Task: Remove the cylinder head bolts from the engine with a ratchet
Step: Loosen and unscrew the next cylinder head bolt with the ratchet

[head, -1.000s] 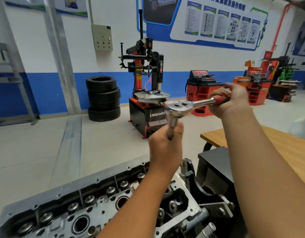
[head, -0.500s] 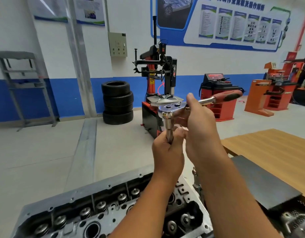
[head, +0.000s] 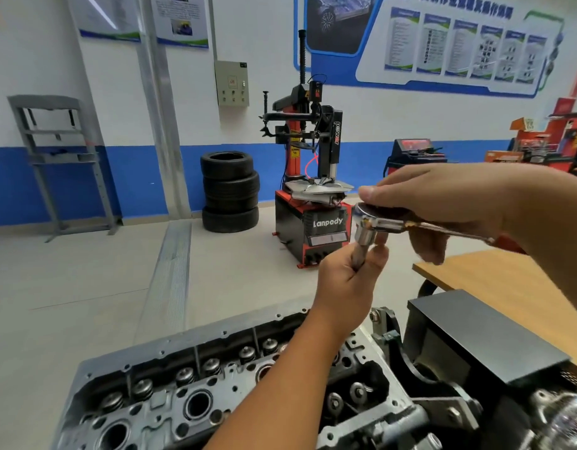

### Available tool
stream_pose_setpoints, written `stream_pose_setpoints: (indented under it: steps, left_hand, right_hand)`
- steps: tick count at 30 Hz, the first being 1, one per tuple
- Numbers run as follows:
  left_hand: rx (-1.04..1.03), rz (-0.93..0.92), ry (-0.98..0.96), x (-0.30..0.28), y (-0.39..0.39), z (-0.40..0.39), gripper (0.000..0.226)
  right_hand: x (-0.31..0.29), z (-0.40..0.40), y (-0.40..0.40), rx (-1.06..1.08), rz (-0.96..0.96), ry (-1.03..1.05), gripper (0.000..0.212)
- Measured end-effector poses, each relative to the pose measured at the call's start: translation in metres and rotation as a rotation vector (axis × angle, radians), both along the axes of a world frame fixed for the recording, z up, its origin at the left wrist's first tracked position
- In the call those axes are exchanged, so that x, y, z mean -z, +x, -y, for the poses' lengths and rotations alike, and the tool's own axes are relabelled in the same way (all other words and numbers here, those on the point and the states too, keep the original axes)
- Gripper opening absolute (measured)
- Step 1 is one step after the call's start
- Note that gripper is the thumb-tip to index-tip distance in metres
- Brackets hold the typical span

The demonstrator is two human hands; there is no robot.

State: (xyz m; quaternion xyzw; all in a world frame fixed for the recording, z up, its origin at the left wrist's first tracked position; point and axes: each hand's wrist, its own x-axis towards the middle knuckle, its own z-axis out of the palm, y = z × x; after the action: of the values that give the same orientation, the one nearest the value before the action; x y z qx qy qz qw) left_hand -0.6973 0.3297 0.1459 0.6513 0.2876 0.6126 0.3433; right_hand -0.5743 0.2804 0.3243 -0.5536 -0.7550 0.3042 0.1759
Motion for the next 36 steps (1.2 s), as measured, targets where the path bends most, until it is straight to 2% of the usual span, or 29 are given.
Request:
stream_pose_setpoints:
  steps: [2,4,10,14,16,19,21,23,26,28,31,33,36]
  left_hand:
    - [-0.022,-0.013,-0.004,-0.001,-0.001,0.002,0.083]
    - [0.008,-0.030,0.005,-0.003,-0.004,0.003,0.089]
    - [0.218,-0.190,-0.007,-0.012,-0.025,0.011,0.047]
    - [0.252,-0.202,-0.080,-0.022,-0.037,0.013,0.027]
    - [0.237,-0.198,-0.105,-0.028,-0.050,0.012,0.023]
    - [0.229,-0.232,-0.141,-0.030,-0.066,0.012,0.021]
    - [0.224,-0.272,-0.145,-0.030,-0.072,0.013,0.020]
    - [0.209,-0.287,-0.150,-0.030,-0.075,0.013,0.019]
    - [0.216,-0.272,-0.179,-0.033,-0.079,0.017,0.019]
    - [0.244,-0.283,-0.195,-0.035,-0.081,0.020,0.021]
    - [0.270,-0.319,-0.203,-0.038,-0.082,0.024,0.021]
    - [0.263,-0.354,-0.205,-0.040,-0.083,0.024,0.019]
    - [0.216,-0.420,-0.200,-0.042,-0.086,0.024,0.015]
  right_hand:
    - [0.000,-0.003,0.007,-0.007,-0.070,-0.078,0.039]
    - [0.003,-0.005,0.010,-0.027,-0.110,-0.120,0.039]
    - [0.017,-0.007,0.011,-0.037,-0.171,-0.001,0.033]
    - [-0.005,-0.014,0.037,-0.176,-0.492,-0.133,0.024]
    - [-0.007,-0.020,0.045,-0.205,-0.539,-0.113,0.026]
    - [0.017,-0.022,0.051,-0.130,-0.401,-0.049,0.048]
    - [0.038,0.001,0.046,-0.127,-0.264,-0.028,0.040]
    - [0.074,0.028,0.037,-0.195,-0.045,0.052,0.035]
    - [0.139,0.050,0.004,-0.316,0.345,0.158,0.053]
    - [0.168,0.056,-0.019,-0.347,0.385,0.276,0.061]
    - [0.189,0.050,-0.040,-0.372,0.275,0.615,0.079]
    - [0.194,0.046,-0.056,-0.406,0.273,0.726,0.088]
    - [0.201,0.038,-0.077,-0.443,0.307,0.813,0.076]
